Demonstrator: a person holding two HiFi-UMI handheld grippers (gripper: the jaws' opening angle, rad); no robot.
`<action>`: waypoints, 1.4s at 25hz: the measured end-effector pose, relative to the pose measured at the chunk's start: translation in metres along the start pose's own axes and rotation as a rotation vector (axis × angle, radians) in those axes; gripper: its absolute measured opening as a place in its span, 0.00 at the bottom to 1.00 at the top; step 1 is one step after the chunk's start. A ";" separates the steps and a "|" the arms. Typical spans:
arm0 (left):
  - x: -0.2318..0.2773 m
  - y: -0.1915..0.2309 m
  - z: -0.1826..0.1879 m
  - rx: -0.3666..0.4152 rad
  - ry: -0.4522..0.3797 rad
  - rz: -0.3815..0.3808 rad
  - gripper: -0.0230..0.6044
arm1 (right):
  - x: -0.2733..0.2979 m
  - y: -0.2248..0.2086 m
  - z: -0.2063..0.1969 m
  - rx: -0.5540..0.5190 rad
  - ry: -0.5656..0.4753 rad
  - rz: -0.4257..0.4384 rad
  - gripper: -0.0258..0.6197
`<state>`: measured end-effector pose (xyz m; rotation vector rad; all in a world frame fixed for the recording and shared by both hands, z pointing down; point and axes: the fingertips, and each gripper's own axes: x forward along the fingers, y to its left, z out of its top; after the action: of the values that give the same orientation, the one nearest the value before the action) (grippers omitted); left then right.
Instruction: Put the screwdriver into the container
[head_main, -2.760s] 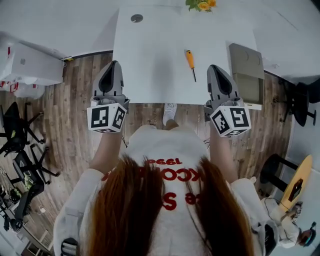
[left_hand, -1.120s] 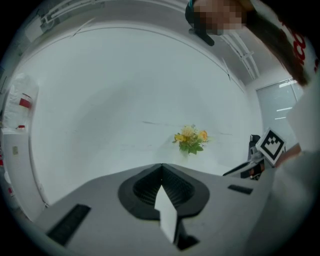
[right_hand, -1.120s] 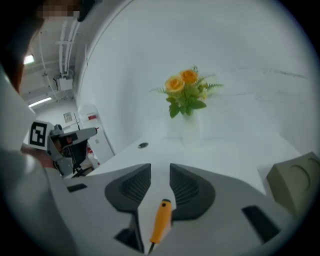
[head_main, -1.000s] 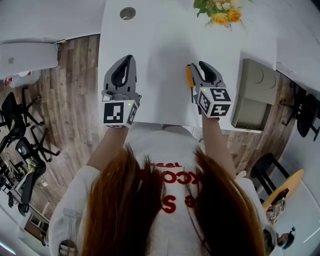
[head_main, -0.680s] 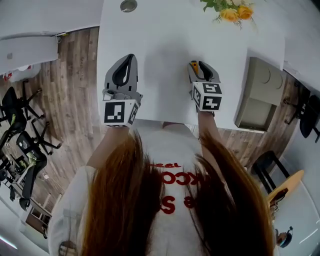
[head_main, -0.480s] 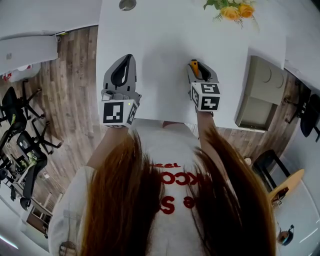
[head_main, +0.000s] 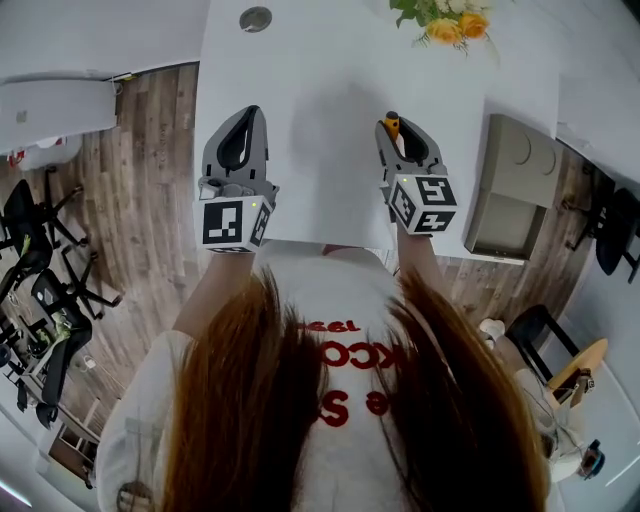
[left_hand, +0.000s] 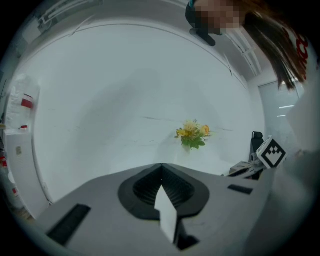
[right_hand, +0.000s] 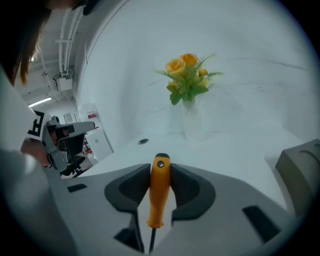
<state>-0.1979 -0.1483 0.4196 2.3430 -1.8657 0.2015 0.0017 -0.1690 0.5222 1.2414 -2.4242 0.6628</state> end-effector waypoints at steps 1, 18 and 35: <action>0.000 0.001 0.004 0.002 -0.010 0.001 0.05 | -0.004 0.001 0.012 -0.002 -0.040 0.000 0.23; -0.011 0.013 0.093 0.041 -0.228 0.039 0.05 | -0.072 0.035 0.162 -0.150 -0.475 0.027 0.23; 0.016 -0.050 0.109 0.031 -0.255 -0.163 0.05 | -0.163 -0.005 0.156 -0.078 -0.582 -0.193 0.23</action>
<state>-0.1441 -0.1739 0.3140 2.6333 -1.7702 -0.0907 0.0841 -0.1479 0.3133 1.8021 -2.6778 0.1556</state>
